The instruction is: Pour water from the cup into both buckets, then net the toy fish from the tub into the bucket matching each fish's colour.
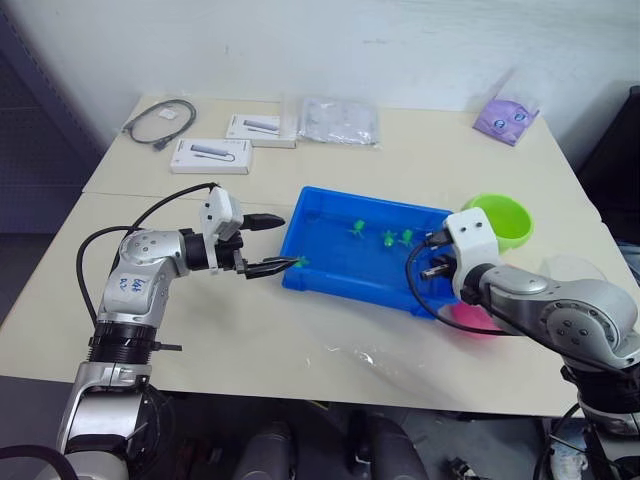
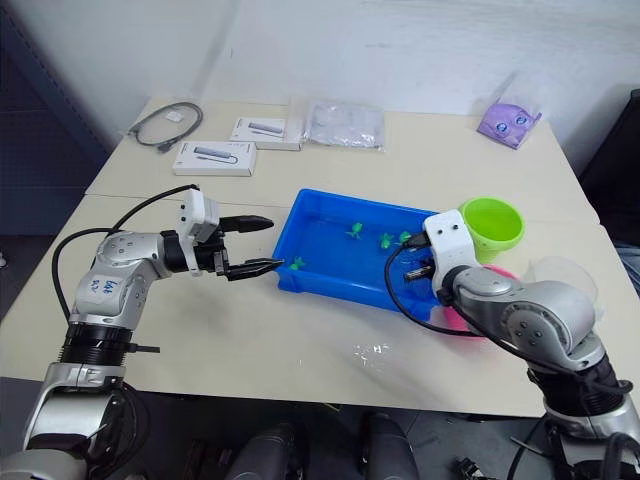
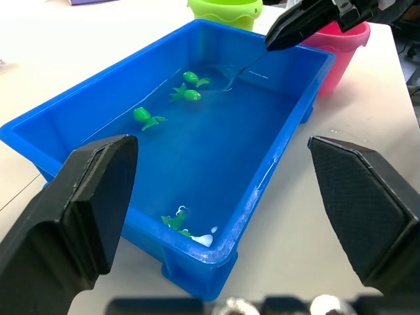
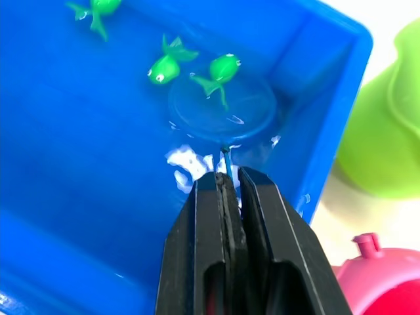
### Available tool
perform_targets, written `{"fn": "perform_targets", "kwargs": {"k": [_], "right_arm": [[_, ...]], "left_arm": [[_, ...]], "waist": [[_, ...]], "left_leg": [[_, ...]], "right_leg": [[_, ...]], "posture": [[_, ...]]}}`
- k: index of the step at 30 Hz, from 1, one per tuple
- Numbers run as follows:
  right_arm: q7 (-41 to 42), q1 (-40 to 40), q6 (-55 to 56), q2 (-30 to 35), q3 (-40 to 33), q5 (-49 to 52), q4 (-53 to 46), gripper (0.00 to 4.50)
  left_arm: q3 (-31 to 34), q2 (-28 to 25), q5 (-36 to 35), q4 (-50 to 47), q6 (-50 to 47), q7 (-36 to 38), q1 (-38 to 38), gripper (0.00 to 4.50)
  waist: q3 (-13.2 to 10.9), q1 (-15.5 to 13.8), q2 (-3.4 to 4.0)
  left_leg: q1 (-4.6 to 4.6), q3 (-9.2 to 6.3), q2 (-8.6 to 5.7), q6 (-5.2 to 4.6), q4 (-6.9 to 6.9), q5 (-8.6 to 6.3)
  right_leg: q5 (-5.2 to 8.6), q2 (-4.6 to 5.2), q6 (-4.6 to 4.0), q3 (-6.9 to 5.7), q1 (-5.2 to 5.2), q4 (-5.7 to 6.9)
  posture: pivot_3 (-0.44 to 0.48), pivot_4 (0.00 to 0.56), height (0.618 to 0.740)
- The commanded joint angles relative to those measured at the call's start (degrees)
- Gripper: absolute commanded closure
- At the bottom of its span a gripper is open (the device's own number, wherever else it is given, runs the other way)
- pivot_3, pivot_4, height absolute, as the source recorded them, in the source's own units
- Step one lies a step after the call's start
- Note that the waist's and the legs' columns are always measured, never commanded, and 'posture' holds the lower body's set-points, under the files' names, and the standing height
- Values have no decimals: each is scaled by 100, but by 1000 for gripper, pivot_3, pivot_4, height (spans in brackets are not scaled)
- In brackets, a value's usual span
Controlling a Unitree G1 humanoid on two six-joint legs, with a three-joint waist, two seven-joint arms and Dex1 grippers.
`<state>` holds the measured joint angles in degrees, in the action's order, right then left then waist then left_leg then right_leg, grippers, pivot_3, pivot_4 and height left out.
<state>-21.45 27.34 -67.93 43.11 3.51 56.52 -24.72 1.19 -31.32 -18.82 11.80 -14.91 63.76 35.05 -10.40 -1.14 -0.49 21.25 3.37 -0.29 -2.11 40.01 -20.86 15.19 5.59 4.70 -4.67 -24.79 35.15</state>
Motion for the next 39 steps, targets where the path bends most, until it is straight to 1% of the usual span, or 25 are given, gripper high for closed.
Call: {"fn": "perform_targets", "kwargs": {"k": [1,9,13,15,18,20,23,27,32,36,38,39], "right_arm": [[323,-104,78,18,-282,-370,-303,4500],[1001,-358,54,90,-430,-1084,-652,4500],[1312,-545,8,153,-655,-1266,-881,4500],[1506,-706,27,211,-878,-1286,-1072,4500],[1869,-1082,23,212,-1560,-1015,-1411,4500],[2001,-1198,-4,179,-1771,-988,-1527,4500],[2207,-1331,97,-33,-2151,-768,-1650,4500],[2524,-1589,314,-166,-2733,-484,-1895,4500],[2486,-1777,470,-195,-3415,-327,-2042,4500],[2687,-2093,592,94,-3935,-628,-1867,4500],[2758,-2220,707,162,-4043,-774,-1771,4500],[2823,-2336,849,245,-4023,-1000,-1711,4500]], "left_arm": [[73,-45,-108,-159,83,21,5,36],[95,-98,-120,-188,67,43,-7,36],[94,-101,-130,-193,65,50,-9,36],[97,-102,-138,-194,64,56,-12,36],[104,-67,-181,-151,66,80,20,36],[116,-42,-214,-133,63,87,35,36],[134,17,-288,-104,71,81,65,36],[215,329,-513,49,209,78,299,36],[207,528,-494,282,275,-78,539,36],[187,710,-549,319,270,-106,707,36],[188,723,-551,317,263,-106,720,36],[194,726,-558,316,252,-111,718,36]], "waist": [[0,-2,0],[0,-1,0],[0,-2,0],[0,-8,0],[0,-25,0],[0,-19,0],[0,-10,0],[0,-15,0],[0,-24,0],[0,-28,0],[0,-28,0],[0,-27,0]], "left_leg": [[0,0,0,0,0,0],[-1,1,-1,0,0,0],[-1,2,-1,-1,0,0],[0,2,-1,-1,0,0],[1,-1,-1,-1,-2,-1],[0,0,-2,-2,-1,-1],[-3,-1,-2,-2,-1,-1],[-4,0,-2,-2,-1,-1],[-5,0,-5,-3,0,-1],[-4,2,-7,-3,0,-1],[-5,2,-7,-3,0,-1],[-4,3,-7,-3,0,-1]], "right_leg": [[0,0,0,0,0,0],[0,-2,0,-1,0,1],[0,-2,0,0,0,1],[0,-2,0,0,0,1],[0,-2,0,-4,2,-3],[-2,-2,3,-3,4,-4],[-2,-3,4,-1,6,-3],[-2,-4,4,1,5,0],[-4,-6,6,-1,9,-3],[-5,-7,9,0,10,-4],[-5,-9,9,0,10,-5],[-5,-10,9,1,10,-4]], "posture": [[0,150,740],[0,150,740],[0,150,740],[0,150,740],[0,150,740],[0,150,740],[0,150,740],[0,150,740],[0,150,740],[0,150,740],[0,150,740],[0,150,740]]}}
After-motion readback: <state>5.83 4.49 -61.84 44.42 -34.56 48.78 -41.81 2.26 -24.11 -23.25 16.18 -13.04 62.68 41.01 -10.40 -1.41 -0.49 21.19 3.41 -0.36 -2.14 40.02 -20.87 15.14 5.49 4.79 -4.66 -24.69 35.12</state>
